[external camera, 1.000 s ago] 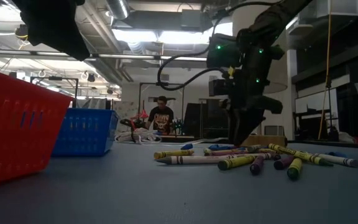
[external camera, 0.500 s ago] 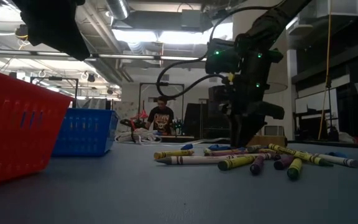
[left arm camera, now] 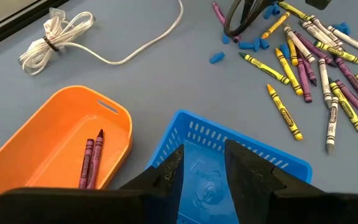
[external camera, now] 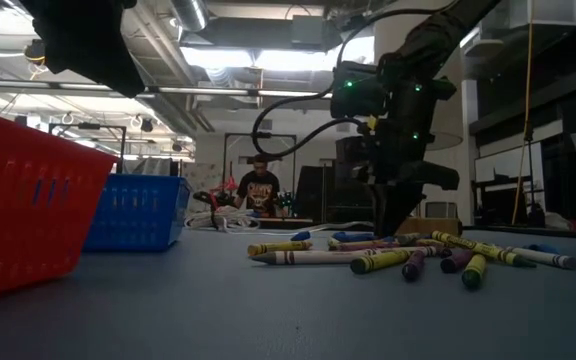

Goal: Sort crayons
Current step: Put the violet crayon into the orange bin

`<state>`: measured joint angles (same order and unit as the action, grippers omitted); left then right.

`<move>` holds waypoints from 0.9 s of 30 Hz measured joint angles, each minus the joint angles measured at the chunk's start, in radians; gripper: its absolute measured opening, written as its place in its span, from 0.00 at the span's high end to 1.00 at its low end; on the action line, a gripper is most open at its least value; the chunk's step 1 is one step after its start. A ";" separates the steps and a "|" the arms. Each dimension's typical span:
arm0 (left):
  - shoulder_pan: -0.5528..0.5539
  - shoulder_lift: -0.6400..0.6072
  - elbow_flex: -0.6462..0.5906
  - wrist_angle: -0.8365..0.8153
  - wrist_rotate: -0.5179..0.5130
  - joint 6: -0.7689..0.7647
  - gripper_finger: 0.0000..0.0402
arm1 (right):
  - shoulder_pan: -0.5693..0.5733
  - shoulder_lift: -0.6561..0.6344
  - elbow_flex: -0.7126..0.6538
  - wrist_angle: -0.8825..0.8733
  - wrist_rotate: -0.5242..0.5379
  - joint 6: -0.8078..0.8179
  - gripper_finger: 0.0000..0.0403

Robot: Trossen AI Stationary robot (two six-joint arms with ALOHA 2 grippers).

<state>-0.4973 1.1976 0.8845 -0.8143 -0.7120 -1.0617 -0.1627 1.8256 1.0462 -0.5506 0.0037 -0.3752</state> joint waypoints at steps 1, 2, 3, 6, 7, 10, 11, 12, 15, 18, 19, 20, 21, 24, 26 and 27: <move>0.000 0.000 0.000 0.000 0.000 0.000 0.75 | 0.000 0.000 0.002 0.000 0.000 0.000 0.96; 0.000 0.000 0.000 0.000 0.000 0.000 0.75 | 0.000 0.000 0.008 -0.007 -0.001 0.000 0.95; 0.000 0.000 0.000 0.000 0.000 0.000 0.75 | 0.000 0.001 0.020 -0.024 -0.005 0.000 0.94; 0.000 0.000 0.000 0.000 0.000 0.000 0.75 | 0.000 0.006 0.057 -0.090 -0.010 0.001 0.94; 0.000 0.000 0.000 0.000 -0.001 0.000 0.75 | -0.001 0.007 0.068 -0.110 -0.007 0.001 0.94; 0.000 0.000 0.000 0.000 -0.003 0.000 0.75 | -0.001 0.007 0.123 -0.150 -0.006 0.001 0.93; 0.000 0.000 0.000 0.000 -0.003 0.000 0.75 | -0.001 0.006 0.141 -0.176 -0.004 0.001 0.93; 0.000 0.000 0.000 0.000 -0.003 0.000 0.75 | -0.001 0.006 0.156 -0.200 -0.004 0.001 0.93; 0.000 0.000 0.000 0.000 -0.003 0.000 0.75 | -0.001 0.006 0.205 -0.250 -0.006 0.002 0.93; 0.000 0.000 0.000 0.000 -0.003 0.000 0.75 | -0.001 0.005 0.257 -0.304 -0.008 0.003 0.93; 0.000 0.000 0.000 0.000 -0.003 0.000 0.75 | -0.001 0.005 0.273 -0.314 -0.008 0.003 0.93; 0.000 0.000 0.000 0.000 -0.003 0.000 0.75 | -0.001 0.005 0.289 -0.316 -0.010 0.003 0.93; 0.000 0.000 0.000 0.000 -0.003 0.000 0.75 | -0.001 0.005 0.306 -0.315 -0.013 0.003 0.93; 0.000 0.000 0.000 0.000 -0.003 0.000 0.75 | -0.001 0.003 0.350 -0.311 -0.014 0.003 0.93; 0.000 0.000 0.000 0.000 -0.004 0.000 0.75 | -0.001 0.003 0.369 -0.282 -0.014 0.003 0.93; 0.000 0.000 0.000 0.000 -0.004 0.000 0.75 | -0.001 0.002 0.374 -0.254 -0.014 0.003 0.93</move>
<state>-0.4973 1.1976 0.8845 -0.8139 -0.7158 -1.0618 -0.1635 1.8278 1.4205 -0.8050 -0.0107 -0.3717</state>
